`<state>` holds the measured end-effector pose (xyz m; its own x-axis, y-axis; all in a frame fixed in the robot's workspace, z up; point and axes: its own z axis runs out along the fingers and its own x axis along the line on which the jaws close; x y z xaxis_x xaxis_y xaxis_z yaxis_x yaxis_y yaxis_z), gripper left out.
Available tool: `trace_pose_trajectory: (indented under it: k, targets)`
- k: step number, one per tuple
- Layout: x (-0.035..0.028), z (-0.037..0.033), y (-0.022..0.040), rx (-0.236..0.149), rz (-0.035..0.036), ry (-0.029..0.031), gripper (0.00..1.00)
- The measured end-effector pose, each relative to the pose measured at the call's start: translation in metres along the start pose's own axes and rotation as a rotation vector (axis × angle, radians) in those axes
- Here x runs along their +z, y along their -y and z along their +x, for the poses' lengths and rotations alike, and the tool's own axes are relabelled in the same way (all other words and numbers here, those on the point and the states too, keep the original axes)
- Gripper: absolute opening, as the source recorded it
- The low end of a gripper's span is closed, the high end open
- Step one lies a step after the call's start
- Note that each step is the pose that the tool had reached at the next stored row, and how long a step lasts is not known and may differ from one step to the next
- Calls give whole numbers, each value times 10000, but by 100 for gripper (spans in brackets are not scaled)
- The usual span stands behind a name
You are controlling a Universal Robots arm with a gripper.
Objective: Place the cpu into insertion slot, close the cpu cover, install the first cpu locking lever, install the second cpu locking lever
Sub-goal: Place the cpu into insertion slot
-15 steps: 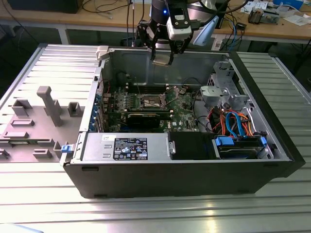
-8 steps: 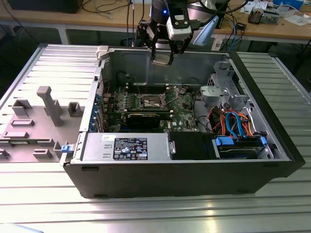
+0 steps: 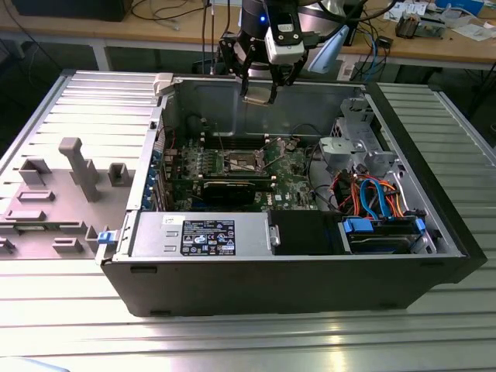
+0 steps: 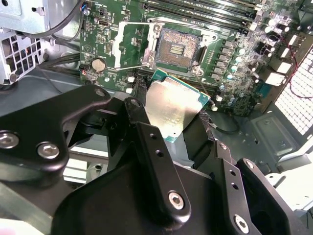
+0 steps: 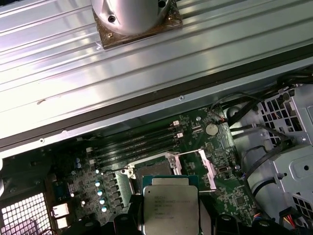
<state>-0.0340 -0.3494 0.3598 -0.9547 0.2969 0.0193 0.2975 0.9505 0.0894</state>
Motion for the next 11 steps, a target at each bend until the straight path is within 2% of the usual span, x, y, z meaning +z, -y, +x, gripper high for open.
trace_pose_trajectory:
  k: [11]
  targets:
    - [2,0,0,1017,-20,91,55]
